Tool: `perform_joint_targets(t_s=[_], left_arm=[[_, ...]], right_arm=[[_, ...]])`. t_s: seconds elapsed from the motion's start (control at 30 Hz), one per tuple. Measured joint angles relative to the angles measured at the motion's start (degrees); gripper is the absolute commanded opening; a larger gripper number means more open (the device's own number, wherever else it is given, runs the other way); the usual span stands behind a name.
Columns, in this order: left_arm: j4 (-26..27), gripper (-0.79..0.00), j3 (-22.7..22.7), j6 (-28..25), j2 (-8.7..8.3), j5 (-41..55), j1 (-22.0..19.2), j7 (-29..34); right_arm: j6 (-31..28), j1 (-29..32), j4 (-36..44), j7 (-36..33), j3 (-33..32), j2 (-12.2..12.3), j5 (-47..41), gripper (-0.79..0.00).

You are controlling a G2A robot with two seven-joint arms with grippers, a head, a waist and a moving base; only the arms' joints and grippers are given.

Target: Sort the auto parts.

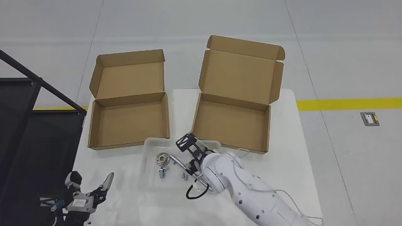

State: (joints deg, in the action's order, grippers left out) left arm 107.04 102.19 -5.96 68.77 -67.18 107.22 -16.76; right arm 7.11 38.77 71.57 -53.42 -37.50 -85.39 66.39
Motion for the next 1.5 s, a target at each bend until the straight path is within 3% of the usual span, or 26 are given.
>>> perform_joint_targets(t_s=[0.17,0.27,0.47,0.5,0.6,0.63,0.93,1.33,1.5], left_arm=[[0.1,0.000,0.2,-0.1,0.15,0.0,0.2,-0.2],[0.2,0.000,0.3,-0.1,0.24,-0.1,0.3,-0.4],[0.2,0.000,0.6,-0.1,0.42,-0.2,0.5,-0.6],[0.2,0.000,0.6,-0.1,0.45,-0.2,0.6,-0.6],[0.2,0.000,0.7,-0.1,0.54,-0.2,0.6,-0.4],[0.2,0.000,0.7,-0.1,0.57,-0.2,0.6,-0.4],[0.4,0.000,0.6,-0.5,0.81,-0.4,0.4,-0.2],[0.6,0.000,-0.9,-0.8,1.15,-1.6,-0.4,0.5],[1.4,0.000,-1.4,-0.6,1.31,-2.3,-0.1,0.2]], right_arm=[[0.4,0.4,-0.6,0.7,-0.5,-0.4,0.7,-0.219],[0.5,0.5,-1.2,1.0,-0.8,-0.6,1.2,-0.182],[0.4,0.3,-2.7,1.4,-1.2,-1.3,1.5,-0.219],[0.3,0.3,-3.0,1.5,-1.2,-1.5,1.5,-0.372],[0.1,0.2,-3.5,1.8,-1.4,-1.8,1.5,-0.613],[0.1,0.2,-3.6,1.9,-1.5,-1.9,1.6,-0.785],[-4.7,2.4,3.7,-0.6,-3.6,-1.4,2.0,-0.785],[-24.2,11.0,31.9,-2.2,-16.8,3.3,1.6,-0.785],[-24.1,8.4,34.5,-0.5,-20.4,3.7,5.6,-0.785]])
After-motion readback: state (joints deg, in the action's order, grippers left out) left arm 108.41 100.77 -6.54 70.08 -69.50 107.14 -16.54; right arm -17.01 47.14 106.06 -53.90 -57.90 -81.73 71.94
